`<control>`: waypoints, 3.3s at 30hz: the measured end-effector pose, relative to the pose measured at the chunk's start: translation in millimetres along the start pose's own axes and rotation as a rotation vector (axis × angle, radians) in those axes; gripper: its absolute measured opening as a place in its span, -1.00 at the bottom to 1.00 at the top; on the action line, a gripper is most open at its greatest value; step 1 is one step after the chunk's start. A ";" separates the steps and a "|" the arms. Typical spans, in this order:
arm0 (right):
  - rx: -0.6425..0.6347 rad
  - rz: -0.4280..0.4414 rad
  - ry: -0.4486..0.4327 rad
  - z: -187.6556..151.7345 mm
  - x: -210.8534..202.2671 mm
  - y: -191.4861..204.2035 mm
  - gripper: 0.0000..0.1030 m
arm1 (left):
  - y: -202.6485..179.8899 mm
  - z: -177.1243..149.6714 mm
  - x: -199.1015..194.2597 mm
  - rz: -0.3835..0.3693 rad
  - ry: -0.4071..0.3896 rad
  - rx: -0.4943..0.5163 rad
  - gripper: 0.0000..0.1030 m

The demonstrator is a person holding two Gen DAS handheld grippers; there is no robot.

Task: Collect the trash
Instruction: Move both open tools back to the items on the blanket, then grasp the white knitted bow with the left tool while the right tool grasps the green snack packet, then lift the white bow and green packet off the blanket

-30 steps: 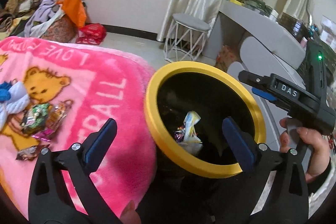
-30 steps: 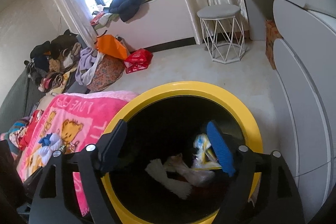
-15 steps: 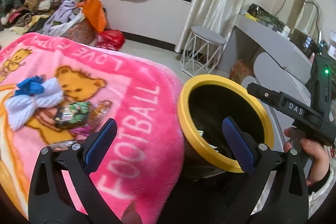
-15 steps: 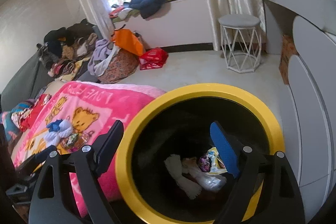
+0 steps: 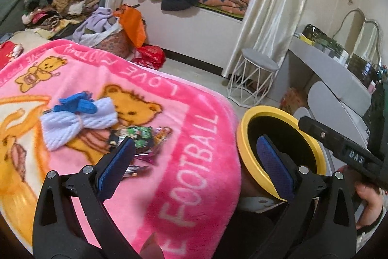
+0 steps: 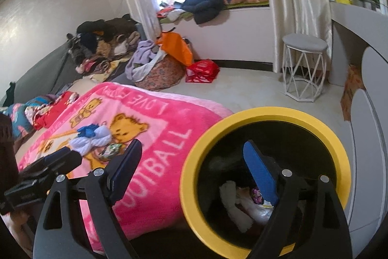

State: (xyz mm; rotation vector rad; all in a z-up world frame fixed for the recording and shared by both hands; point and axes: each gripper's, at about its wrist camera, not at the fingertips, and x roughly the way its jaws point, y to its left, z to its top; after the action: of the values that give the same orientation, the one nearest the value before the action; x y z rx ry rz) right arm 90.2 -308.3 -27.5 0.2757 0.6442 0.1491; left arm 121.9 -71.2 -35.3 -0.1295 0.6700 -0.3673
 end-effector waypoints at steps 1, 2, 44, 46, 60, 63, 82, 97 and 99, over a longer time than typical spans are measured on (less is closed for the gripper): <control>-0.009 0.006 -0.001 0.0 0.1 4.3 0.61 | 2.1 0.2 -1.5 0.006 -0.003 -0.001 0.79; -0.015 0.011 -0.002 0.0 -0.1 8.1 0.61 | 4.6 0.5 -3.3 0.014 -0.008 -0.004 0.79; -0.248 0.222 0.131 -21.3 50.7 144.6 0.61 | 149.6 -14.7 -47.9 0.258 -0.068 -0.258 0.79; -0.242 0.225 0.143 -21.4 58.4 147.1 0.61 | 155.4 -15.9 -48.4 0.267 -0.068 -0.263 0.79; -0.139 0.231 0.253 -21.8 116.3 150.6 0.47 | 190.5 -15.9 -16.6 0.256 -0.020 -0.319 0.79; -0.127 0.227 0.264 -21.8 126.3 149.6 0.37 | 196.7 -14.3 -8.1 0.238 -0.010 -0.335 0.75; -0.067 0.251 0.355 -24.0 164.4 141.9 -0.90 | 217.8 -20.8 29.8 0.218 0.044 -0.427 -0.17; -0.159 0.295 0.324 -39.3 120.2 154.3 -0.96 | 182.2 -35.8 7.3 0.168 0.043 -0.362 -0.80; -0.165 0.298 0.315 -38.5 114.4 153.7 -0.96 | 178.7 -38.0 1.9 0.168 0.038 -0.357 -0.80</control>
State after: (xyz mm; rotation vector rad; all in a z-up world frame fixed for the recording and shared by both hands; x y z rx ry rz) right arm 149.2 -128.6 -76.4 0.1882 0.8953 0.5366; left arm 151.3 93.9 -107.8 -0.4039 0.7739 -0.0862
